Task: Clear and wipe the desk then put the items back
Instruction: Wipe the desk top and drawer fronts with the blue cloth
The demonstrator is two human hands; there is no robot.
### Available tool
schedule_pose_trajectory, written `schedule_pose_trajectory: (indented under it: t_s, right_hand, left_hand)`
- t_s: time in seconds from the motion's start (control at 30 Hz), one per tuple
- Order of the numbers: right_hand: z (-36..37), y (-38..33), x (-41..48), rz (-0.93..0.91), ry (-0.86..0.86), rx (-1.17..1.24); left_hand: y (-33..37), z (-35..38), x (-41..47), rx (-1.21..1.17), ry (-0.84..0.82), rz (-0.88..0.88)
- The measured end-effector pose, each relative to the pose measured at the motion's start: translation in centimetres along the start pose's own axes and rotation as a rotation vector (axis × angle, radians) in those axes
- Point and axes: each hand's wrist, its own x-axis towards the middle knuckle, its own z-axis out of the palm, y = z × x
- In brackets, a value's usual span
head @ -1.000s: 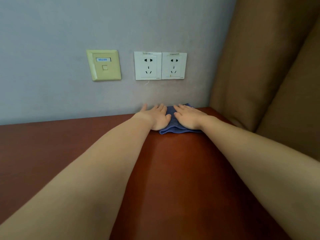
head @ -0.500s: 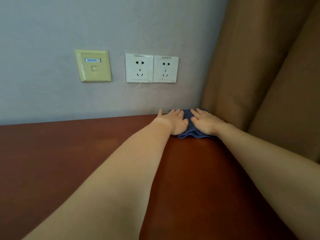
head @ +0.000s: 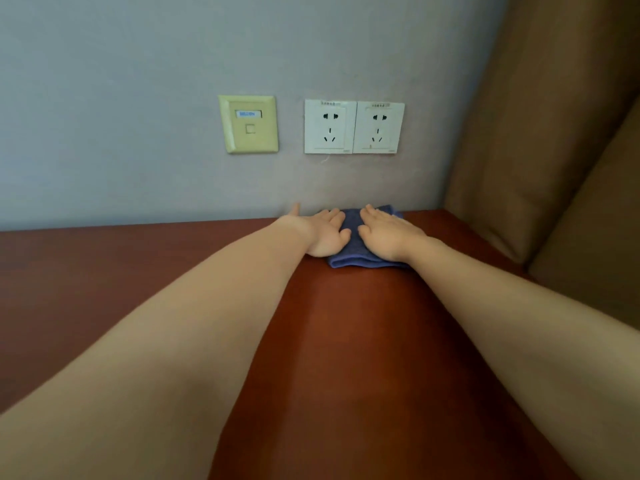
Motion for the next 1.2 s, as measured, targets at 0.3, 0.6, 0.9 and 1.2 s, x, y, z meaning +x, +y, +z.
schedule_pose_trajectory:
  t_s: [0.3, 0.6, 0.9, 1.2]
  right_hand:
    - [0.3, -2.5, -2.9, -0.027, -0.037, 0.022]
    - [0.8, -5.0, -9.8, -0.044, -0.035, 0.012]
    - [1.2, -6.9, -18.0, -0.061, -0.032, 0.009]
    - [1.5, -8.6, -26.9, -0.081, -0.028, 0.007]
  left_hand:
    - [-0.4, 1.0, -3.9, -0.068, -0.024, -0.038]
    - [0.7, 2.2, -11.2, -0.116, -0.042, -0.036]
    - [3.1, 3.4, -19.3, -0.124, -0.046, -0.039]
    - [5.9, 4.6, -28.2, -0.13, -0.043, -0.034]
